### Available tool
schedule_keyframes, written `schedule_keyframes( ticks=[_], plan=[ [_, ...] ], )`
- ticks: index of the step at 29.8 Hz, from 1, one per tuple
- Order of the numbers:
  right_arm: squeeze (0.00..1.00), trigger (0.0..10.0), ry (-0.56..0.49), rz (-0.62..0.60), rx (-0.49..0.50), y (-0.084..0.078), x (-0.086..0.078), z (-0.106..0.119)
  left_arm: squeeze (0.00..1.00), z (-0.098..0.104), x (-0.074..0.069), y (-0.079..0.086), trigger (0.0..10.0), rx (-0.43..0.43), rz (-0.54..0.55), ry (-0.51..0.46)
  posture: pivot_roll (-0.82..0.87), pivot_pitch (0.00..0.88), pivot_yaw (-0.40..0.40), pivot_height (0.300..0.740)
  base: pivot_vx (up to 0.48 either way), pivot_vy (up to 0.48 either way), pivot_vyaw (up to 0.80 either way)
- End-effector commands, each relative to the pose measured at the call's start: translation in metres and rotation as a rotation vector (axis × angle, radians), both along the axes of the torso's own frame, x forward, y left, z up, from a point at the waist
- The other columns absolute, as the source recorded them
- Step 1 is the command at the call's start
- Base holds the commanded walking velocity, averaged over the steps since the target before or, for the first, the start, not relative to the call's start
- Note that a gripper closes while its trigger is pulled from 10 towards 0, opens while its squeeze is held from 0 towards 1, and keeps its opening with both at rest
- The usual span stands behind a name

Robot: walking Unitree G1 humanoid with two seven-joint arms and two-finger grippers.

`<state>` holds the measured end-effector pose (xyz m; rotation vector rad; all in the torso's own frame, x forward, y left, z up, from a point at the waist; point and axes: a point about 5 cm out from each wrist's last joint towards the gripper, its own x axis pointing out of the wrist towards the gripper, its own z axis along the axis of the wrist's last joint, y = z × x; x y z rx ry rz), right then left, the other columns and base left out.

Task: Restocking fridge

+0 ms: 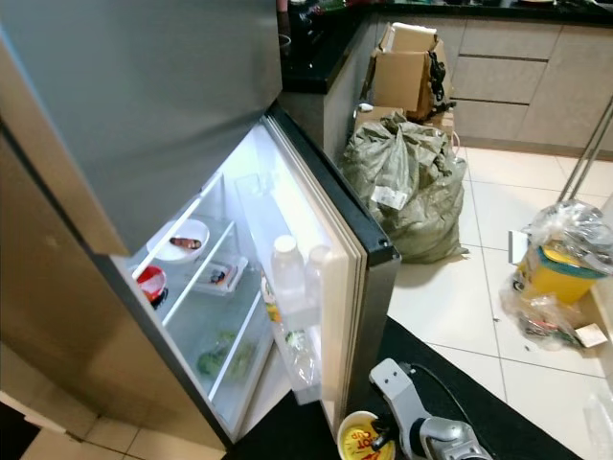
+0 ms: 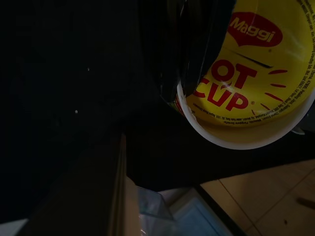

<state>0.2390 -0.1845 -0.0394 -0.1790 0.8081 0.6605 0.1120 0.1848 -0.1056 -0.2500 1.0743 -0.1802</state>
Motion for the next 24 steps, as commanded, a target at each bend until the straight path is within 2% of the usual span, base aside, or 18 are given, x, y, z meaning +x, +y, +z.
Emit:
schedule_keyframes(
  ticks=[1,12,15,16,19,21,22,24],
  plan=[
    [0.0,10.0,-0.024,0.023,0.015,0.005,0.004,0.004,0.0,-0.002,-0.007,-0.001,10.0,0.002,0.001,0.027,-0.04,0.034,0.014,0.74,0.0,0.0,0.0],
    [0.0,10.0,-0.102,0.099,0.078,0.028,0.02,0.016,0.0,-0.002,-0.004,-0.003,10.0,0.0,-0.002,0.025,-0.05,0.029,0.014,0.74,0.0,0.0,0.0],
    [0.0,10.0,-0.146,0.193,0.181,0.051,0.03,0.03,0.0,-0.002,-0.002,-0.005,10.0,-0.004,-0.005,0.022,-0.05,0.026,0.012,0.74,0.0,0.0,0.0],
    [0.0,10.0,-0.146,0.193,0.181,0.051,0.03,0.03,0.0,-0.002,-0.002,-0.005,10.0,-0.004,-0.005,0.022,-0.05,0.026,0.012,0.74,0.0,0.0,0.0],
    [0.0,10.0,-0.137,0.34,0.277,0.07,0.032,0.04,0.0,-0.002,-0.001,-0.007,10.0,-0.007,-0.008,0.02,-0.05,0.023,0.009,0.74,0.0,0.0,0.0],
    [0.0,10.0,-0.137,0.34,0.277,0.07,0.032,0.04,0.0,-0.002,-0.001,-0.007,10.0,-0.007,-0.008,0.02,-0.05,0.023,0.009,0.74,0.0,0.0,0.0],
    [0.0,10.0,-0.144,0.421,0.328,0.081,0.034,0.049,0.0,-0.002,-0.001,-0.008,10.0,-0.009,-0.008,0.019,-0.05,0.022,0.006,0.74,0.0,0.0,0.0],
    [0.0,10.0,-0.157,0.445,0.343,0.084,0.035,0.053,0.0,-0.002,-0.001,-0.008,10.0,-0.01,-0.008,0.019,-0.05,0.022,0.005,0.74,0.0,0.0,0.0]
  ],
)
